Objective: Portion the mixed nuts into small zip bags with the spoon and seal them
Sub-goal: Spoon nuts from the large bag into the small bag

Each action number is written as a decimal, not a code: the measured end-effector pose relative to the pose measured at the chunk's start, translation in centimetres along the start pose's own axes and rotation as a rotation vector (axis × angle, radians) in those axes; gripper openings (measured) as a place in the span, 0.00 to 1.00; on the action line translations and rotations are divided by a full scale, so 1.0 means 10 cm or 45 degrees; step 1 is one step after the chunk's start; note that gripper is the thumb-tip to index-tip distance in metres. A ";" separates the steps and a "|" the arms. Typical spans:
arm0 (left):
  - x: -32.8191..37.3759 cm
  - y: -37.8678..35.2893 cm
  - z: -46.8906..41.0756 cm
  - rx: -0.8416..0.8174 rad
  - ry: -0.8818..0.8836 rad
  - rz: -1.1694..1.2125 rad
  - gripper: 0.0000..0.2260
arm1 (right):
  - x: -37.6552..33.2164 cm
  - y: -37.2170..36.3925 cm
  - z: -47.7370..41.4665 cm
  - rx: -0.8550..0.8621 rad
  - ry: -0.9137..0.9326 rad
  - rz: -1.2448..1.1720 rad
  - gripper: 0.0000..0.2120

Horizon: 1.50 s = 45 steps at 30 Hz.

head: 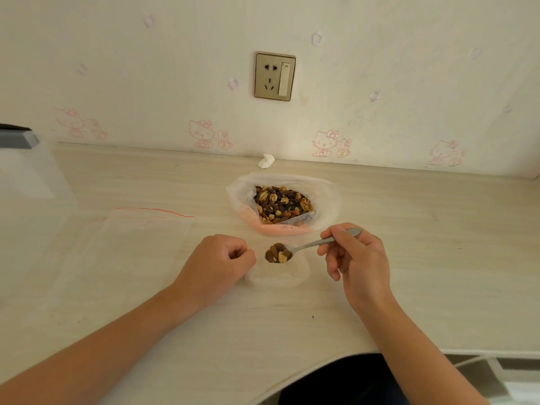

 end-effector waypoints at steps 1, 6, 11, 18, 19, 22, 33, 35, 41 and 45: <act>-0.01 0.00 -0.02 0.001 0.004 0.008 0.16 | -0.01 0.00 -0.04 -0.038 0.027 0.046 0.17; -0.04 0.01 -0.09 0.000 -0.011 0.088 0.17 | -0.10 -0.06 -0.31 -0.354 0.157 0.210 0.17; -0.06 0.00 -0.16 -0.018 -0.018 0.088 0.18 | -0.19 -0.06 -0.64 -0.535 0.201 0.374 0.14; -0.08 -0.02 -0.19 0.020 -0.096 0.051 0.21 | -0.21 0.01 -0.92 -0.463 0.241 0.260 0.16; -0.07 -0.02 -0.18 0.019 -0.119 0.059 0.23 | -0.21 0.04 -0.93 -0.437 0.260 0.228 0.16; -0.07 0.05 -0.22 0.099 -0.094 0.185 0.28 | -0.20 0.14 -0.96 -0.305 0.283 0.196 0.15; -0.07 0.35 -0.83 0.036 0.245 0.102 0.29 | -0.25 0.41 -1.05 0.090 0.259 0.464 0.12; -0.11 0.36 -0.87 -0.024 0.301 0.007 0.25 | -0.26 0.42 -1.05 0.112 0.267 0.512 0.12; -0.18 0.27 -0.72 0.091 0.053 -0.056 0.19 | -0.29 0.41 -1.03 0.044 0.234 0.643 0.12; -0.13 0.24 -0.69 0.068 -0.017 -0.054 0.19 | -0.16 0.30 -1.00 -0.054 0.159 0.626 0.12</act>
Point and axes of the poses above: each hand's wrist, its own z-axis away from the middle knuckle, its own y-axis out of the back of the hand, x = y × z, the point moved 3 cm from there along -z, towards the middle knuckle, and after that the axes turned 15 degrees about -x, right-handed, at the moved point
